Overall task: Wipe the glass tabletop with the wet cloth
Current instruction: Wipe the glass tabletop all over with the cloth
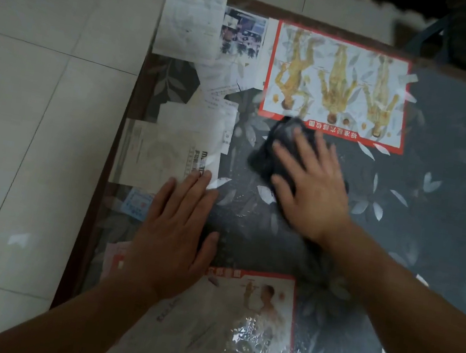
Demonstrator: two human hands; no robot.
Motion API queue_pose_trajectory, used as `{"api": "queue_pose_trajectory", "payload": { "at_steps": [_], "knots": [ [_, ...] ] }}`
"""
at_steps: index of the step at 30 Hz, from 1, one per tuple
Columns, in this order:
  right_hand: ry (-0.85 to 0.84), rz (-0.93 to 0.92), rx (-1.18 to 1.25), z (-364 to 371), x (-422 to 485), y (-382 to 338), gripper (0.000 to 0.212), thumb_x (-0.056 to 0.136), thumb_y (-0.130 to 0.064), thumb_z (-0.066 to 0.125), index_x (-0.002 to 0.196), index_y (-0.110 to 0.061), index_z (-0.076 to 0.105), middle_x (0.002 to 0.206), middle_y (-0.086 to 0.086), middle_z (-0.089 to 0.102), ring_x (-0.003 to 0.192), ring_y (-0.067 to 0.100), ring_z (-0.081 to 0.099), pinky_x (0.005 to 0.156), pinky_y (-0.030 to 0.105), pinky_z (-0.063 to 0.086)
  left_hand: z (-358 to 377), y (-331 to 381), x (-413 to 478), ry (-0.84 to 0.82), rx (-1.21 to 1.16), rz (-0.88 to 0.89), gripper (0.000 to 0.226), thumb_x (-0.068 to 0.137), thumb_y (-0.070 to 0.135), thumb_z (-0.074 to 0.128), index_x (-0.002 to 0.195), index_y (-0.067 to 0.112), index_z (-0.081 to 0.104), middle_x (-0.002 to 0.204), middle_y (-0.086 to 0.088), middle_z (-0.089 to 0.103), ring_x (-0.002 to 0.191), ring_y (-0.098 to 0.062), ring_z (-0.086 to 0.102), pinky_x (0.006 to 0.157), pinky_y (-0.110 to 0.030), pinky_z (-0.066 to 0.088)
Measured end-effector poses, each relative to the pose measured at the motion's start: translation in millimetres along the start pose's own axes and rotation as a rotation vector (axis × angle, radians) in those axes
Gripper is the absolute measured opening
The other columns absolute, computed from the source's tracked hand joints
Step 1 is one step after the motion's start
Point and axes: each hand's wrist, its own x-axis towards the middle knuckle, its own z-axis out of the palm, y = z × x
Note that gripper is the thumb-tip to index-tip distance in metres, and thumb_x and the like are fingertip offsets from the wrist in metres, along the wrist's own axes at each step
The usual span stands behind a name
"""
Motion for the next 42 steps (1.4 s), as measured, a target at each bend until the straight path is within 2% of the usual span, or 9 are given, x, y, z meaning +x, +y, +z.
{"api": "queue_pose_trajectory", "payload": {
  "at_steps": [4,10,16,19,23,29,35,39,42],
  "knots": [
    [0.052,0.203,0.048,-7.4,79.1,-7.0,0.061,0.1,-0.059,0.021,0.157,-0.037,0.021,0.169,0.002,0.006,0.154,0.035,-0.004,0.124,0.052,-0.003,3.1,0.1,2.1,0.033,0.027,-0.067,0.073,0.104,0.052,0.021,0.157,0.002,0.03,0.17,-0.02,0.016,0.16,-0.031,0.007,0.127,-0.058,0.01],
    [-0.03,-0.221,-0.033,5.6,-0.7,-15.9,0.057,0.102,-0.055,0.025,0.155,-0.035,0.028,0.168,0.0,0.015,0.155,0.032,0.001,0.123,0.057,0.008,-0.9,3.4,3.4,-0.017,0.073,-0.14,0.078,0.102,0.051,0.027,0.159,-0.003,0.026,0.17,-0.022,0.012,0.159,-0.035,0.005,0.125,-0.063,0.011],
    [0.019,0.231,0.047,-15.4,117.2,0.5,0.062,0.1,-0.058,0.021,0.159,-0.037,0.017,0.169,0.002,0.002,0.154,0.035,-0.007,0.124,0.052,-0.005,-3.1,4.7,5.8,-0.037,0.098,-0.159,0.073,0.099,0.049,0.034,0.155,0.003,0.035,0.167,-0.021,0.025,0.158,-0.034,0.015,0.125,-0.06,0.015],
    [0.016,0.004,0.006,-5.9,107.6,-32.6,0.062,0.101,-0.058,0.02,0.158,-0.035,0.019,0.169,0.003,0.006,0.154,0.035,-0.006,0.124,0.055,-0.002,-8.7,-9.0,23.8,0.026,0.097,-0.167,0.063,0.097,0.044,0.039,0.145,0.004,0.047,0.157,-0.022,0.04,0.152,-0.036,0.028,0.124,-0.054,0.017],
    [-0.049,-0.284,-0.035,0.5,57.1,-30.1,0.059,0.102,-0.058,0.022,0.157,-0.034,0.025,0.168,0.001,0.012,0.155,0.032,-0.001,0.124,0.056,0.004,-23.8,-40.9,65.4,-0.019,0.178,-0.215,0.071,0.101,0.05,0.027,0.158,0.008,0.031,0.169,-0.022,0.019,0.159,-0.035,0.008,0.128,-0.054,0.005],
    [-0.01,0.163,0.014,-20.9,163.1,8.1,0.066,0.097,-0.061,0.016,0.158,-0.037,0.016,0.169,0.003,0.004,0.154,0.033,-0.005,0.124,0.052,-0.002,-17.5,-54.2,71.5,-0.048,0.206,-0.192,0.076,0.101,0.057,0.024,0.162,0.013,0.021,0.171,-0.018,0.01,0.16,-0.033,0.001,0.127,-0.06,0.007],
    [-0.016,-0.154,-0.003,-12.6,167.1,-29.6,0.063,0.1,-0.059,0.016,0.157,-0.036,0.019,0.169,-0.001,0.008,0.155,0.028,-0.004,0.124,0.047,-0.006,-19.4,-52.7,72.4,-0.059,0.198,-0.186,0.075,0.102,0.057,0.022,0.161,0.012,0.025,0.171,-0.018,0.01,0.16,-0.033,0.0,0.127,-0.06,0.008],
    [-0.033,0.026,0.014,-20.3,211.2,-34.0,0.064,0.098,-0.061,0.014,0.158,-0.038,0.013,0.169,0.0,0.0,0.155,0.029,-0.008,0.124,0.047,-0.008,-17.7,-54.9,73.6,-0.041,0.182,-0.184,0.074,0.102,0.058,0.018,0.161,0.014,0.026,0.172,-0.016,0.01,0.16,-0.032,-0.001,0.127,-0.058,0.004],
    [-0.008,-0.032,0.009,-18.5,260.5,-76.7,0.063,0.099,-0.058,0.017,0.158,-0.037,0.015,0.169,0.003,0.0,0.154,0.034,-0.009,0.124,0.051,-0.005,-16.4,-57.6,75.2,-0.024,0.17,-0.174,0.074,0.102,0.059,0.016,0.16,0.014,0.027,0.172,-0.015,0.011,0.16,-0.032,0.001,0.127,-0.058,0.003]
  ]
}}
